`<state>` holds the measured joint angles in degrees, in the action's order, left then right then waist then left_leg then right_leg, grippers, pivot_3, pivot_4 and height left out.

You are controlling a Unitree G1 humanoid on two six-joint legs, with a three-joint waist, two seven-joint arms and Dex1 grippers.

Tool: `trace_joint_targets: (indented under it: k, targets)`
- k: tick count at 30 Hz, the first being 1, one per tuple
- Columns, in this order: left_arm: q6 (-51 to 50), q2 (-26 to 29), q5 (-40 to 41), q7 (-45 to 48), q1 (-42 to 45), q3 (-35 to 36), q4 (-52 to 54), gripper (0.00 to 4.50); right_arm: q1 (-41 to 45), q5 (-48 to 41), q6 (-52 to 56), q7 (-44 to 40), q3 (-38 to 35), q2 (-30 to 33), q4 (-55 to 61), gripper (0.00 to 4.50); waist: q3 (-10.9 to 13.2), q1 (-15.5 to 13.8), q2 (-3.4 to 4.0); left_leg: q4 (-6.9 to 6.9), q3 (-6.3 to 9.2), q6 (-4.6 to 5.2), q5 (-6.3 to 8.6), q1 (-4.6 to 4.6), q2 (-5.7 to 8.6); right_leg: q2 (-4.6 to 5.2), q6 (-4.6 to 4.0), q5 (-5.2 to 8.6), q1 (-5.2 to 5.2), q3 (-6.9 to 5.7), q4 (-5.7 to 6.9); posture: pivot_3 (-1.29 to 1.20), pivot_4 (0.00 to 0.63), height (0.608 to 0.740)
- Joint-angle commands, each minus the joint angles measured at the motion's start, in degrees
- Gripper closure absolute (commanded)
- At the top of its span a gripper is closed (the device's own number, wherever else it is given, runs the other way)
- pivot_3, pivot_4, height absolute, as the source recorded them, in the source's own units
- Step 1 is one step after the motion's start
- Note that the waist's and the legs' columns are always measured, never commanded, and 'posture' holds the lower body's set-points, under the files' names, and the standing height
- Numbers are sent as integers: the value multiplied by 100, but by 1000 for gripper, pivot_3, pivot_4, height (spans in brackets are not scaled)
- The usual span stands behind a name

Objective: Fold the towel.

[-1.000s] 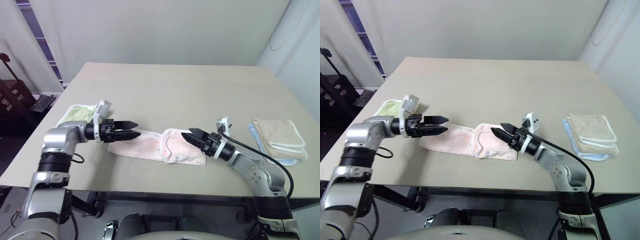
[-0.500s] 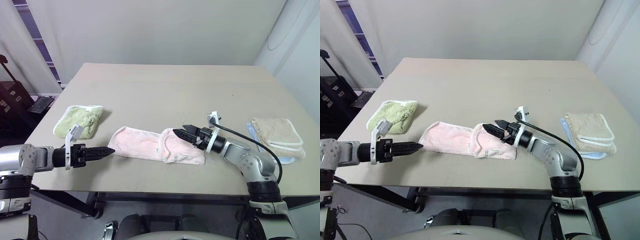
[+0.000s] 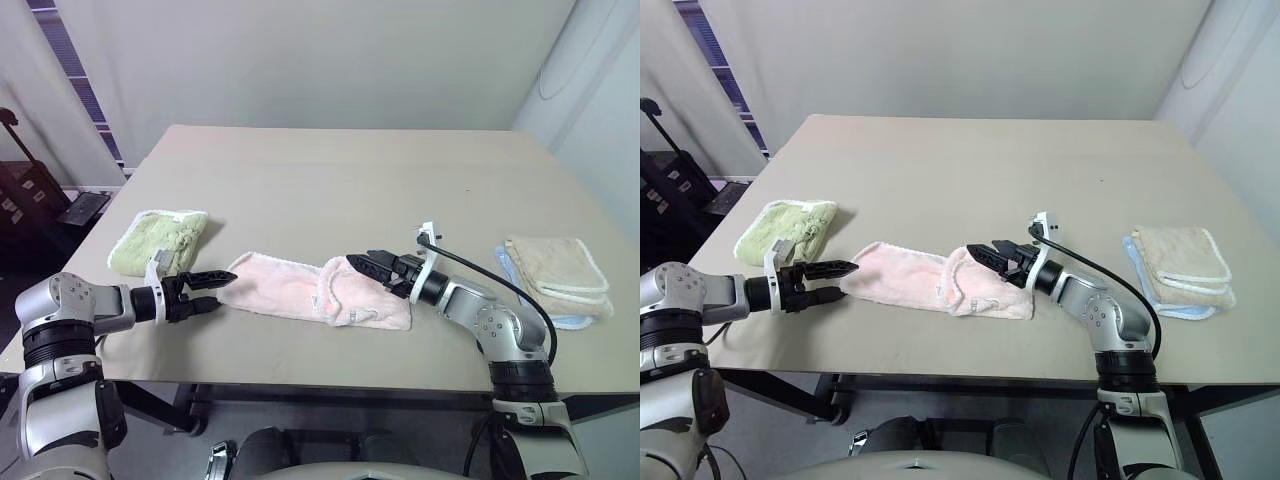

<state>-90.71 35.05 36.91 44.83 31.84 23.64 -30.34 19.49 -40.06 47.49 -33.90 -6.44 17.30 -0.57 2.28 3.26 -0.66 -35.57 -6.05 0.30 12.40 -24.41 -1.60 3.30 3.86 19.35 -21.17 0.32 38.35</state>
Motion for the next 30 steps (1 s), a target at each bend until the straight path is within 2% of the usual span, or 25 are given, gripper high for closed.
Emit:
trace_joint_targets:
  k: [1, 8, 11, 22, 26, 30]
  targets:
    - [-142, -211, 82, -121, 104, -60, -22, 0, -35, -109, 10, 100, -192, -8, 254, 40, -1, -43, 1, 1, 0, 0, 0, 0, 7, 9, -9, 5, 1, -3, 0, 0, 0, 740]
    - [216, -251, -46, -300, 311, -39, -320, 0, -135, -90, -17, 350, -268, -96, 342, 40, -1, -85, 1, 1, 0, 0, 0, 0, 21, 40, -13, 5, 7, -30, -1, 0, 0, 740]
    - [346, -261, -41, -299, 342, -118, -343, 545, -117, -81, -52, 440, -304, -147, 311, 0, -1, -83, 2, 3, 1, 0, 0, 0, 20, 41, -18, 2, 7, -36, -1, 0, 0, 740]
    - [644, -245, 49, -173, 344, -307, -225, 4478, -61, -22, -134, 525, -354, -132, 214, 0, -1, -66, 1, 17, 0, -2, -1, -2, 14, 41, -6, -7, -14, -52, -4, 0, 0, 740]
    - [1007, -122, -44, -18, 314, -493, -119, 4478, -136, -77, -119, 501, -387, -98, 308, 0, -1, -64, 1, 32, 0, -8, -5, -2, 12, 41, -6, -7, -20, -56, -6, 0, 0, 740]
    - [1084, 205, 184, 765, 211, -1039, 401, 4478, -330, -261, -53, 280, -453, 26, 623, 0, -1, -57, 1, 36, 0, -9, -6, -3, 11, 41, -11, -5, -20, -58, -12, 0, 0, 740]
